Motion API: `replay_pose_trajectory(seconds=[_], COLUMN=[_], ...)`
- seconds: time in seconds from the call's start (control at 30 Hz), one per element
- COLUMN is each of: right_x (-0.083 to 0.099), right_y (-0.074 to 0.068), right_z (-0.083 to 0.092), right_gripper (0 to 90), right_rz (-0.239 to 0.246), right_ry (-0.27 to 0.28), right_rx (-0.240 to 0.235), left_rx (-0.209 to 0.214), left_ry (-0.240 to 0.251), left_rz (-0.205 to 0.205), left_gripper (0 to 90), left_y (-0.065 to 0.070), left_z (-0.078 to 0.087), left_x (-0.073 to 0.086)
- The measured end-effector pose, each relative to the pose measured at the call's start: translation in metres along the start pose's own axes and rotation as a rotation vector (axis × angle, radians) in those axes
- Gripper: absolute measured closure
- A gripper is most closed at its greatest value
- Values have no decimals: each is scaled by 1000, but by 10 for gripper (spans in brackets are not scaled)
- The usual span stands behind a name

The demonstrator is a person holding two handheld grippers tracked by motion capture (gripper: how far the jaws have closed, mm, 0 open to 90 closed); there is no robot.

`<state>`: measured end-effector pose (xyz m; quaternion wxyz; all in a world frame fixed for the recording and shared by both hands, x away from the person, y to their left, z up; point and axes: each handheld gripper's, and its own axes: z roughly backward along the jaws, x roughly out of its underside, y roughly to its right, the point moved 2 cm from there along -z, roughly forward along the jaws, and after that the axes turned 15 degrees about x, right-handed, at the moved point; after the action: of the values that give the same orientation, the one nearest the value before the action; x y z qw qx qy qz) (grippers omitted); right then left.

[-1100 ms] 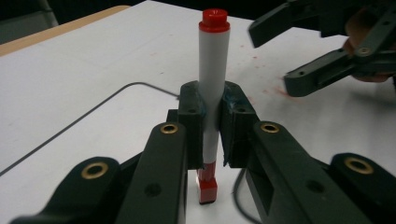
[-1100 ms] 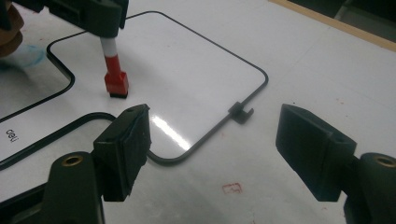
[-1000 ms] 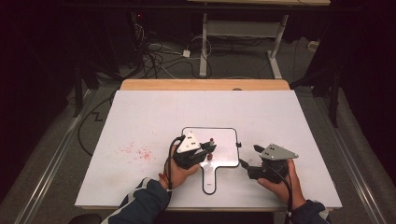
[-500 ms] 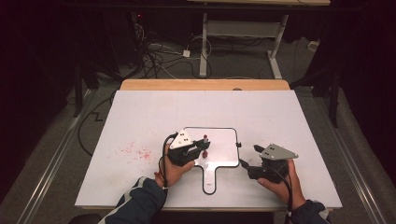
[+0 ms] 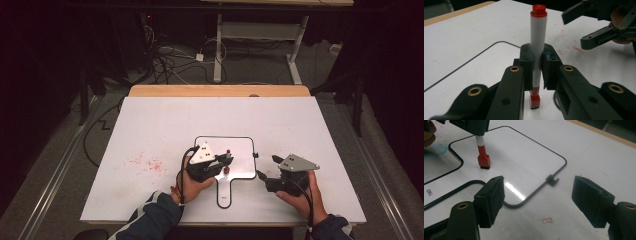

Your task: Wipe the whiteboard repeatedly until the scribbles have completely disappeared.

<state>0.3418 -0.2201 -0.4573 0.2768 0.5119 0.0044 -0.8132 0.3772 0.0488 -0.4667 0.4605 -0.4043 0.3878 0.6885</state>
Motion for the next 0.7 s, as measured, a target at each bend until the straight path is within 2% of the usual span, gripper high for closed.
replay_pose_trajectory(seconds=[0.17,0.4,0.57,0.7], right_x=[-1,0,-1,-1], right_y=[-1,2,6,9], right_z=[0,1,3,5], right_gripper=[275,275,275,275], right_rz=[3,-6,-18,-26], right_ry=[-1,0,6,11], right_rx=[-1,5,14,24], left_rx=[4,53,83,125], left_ry=[2,-2,-16,-5], left_rz=[1,5,-7,13], left_gripper=[788,788,788,787], left_y=[0,5,12,16], left_z=[-2,-12,-22,-28], left_x=[-1,-5,-9,-13])
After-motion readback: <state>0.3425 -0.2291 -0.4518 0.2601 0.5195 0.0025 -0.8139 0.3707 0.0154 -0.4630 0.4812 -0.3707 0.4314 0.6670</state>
